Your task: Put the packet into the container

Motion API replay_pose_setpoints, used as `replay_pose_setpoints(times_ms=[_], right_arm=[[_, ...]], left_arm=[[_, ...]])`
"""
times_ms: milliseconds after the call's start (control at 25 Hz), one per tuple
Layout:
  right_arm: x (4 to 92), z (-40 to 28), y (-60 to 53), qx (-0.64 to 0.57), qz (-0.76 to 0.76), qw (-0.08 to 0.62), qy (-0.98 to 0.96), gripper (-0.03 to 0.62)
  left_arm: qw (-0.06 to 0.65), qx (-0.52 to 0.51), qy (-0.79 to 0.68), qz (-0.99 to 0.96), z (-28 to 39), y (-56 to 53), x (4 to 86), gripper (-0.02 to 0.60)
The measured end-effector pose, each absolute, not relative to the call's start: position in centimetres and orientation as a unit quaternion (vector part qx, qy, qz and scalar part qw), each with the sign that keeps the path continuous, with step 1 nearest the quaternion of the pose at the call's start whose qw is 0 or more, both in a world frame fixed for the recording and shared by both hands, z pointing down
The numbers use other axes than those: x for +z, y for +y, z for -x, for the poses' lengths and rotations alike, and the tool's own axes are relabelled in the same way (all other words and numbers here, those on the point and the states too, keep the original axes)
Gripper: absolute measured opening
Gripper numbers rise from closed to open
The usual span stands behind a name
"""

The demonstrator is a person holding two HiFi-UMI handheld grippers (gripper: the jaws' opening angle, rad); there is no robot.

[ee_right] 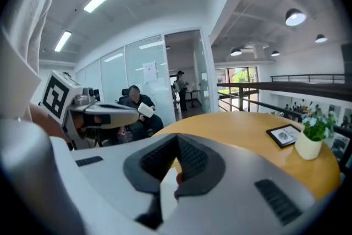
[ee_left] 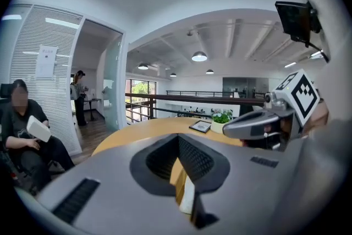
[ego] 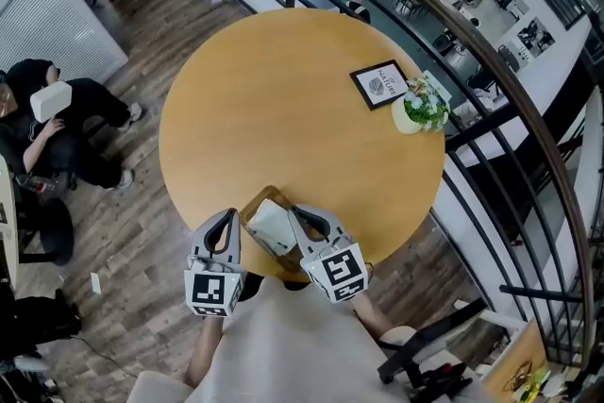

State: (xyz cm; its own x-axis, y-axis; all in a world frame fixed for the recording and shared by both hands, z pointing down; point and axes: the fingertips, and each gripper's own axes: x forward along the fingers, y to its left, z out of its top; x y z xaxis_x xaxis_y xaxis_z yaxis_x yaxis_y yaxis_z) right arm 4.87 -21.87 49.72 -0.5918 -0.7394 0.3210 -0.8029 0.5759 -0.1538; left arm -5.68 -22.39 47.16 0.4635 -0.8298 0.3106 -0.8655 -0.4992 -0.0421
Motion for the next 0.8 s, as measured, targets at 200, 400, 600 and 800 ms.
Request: replay_pose_setpoints(times_ms=[200, 400, 600, 800], right_arm=[[48.6, -6.2, -21.5, 0.126, -0.450, 0.073, -0.881, 0.006], [48.4, -7.1, -20.2, 0.115, -0.463, 0.065, -0.876, 0.005], [48.1, -7.0, -19.1, 0.094, -0.481, 0.073, -0.869, 0.005], [48.0, -5.1, -16.6, 0.098, -0.484, 0.079, -0.866, 0.005]], left_arm=[[0.044, 0.162, -0.483, -0.859, 4.3, -21.9, 47.8, 0.005], [0.043, 0.159, -0.460, -0.872, 1.9, -21.5, 47.4, 0.005], [0.025, 0.148, -0.422, -0.894, 0.5, -21.1, 46.8, 0.005], [0.019, 0.143, -0.409, -0.901, 2.3, -18.5, 46.8, 0.005]])
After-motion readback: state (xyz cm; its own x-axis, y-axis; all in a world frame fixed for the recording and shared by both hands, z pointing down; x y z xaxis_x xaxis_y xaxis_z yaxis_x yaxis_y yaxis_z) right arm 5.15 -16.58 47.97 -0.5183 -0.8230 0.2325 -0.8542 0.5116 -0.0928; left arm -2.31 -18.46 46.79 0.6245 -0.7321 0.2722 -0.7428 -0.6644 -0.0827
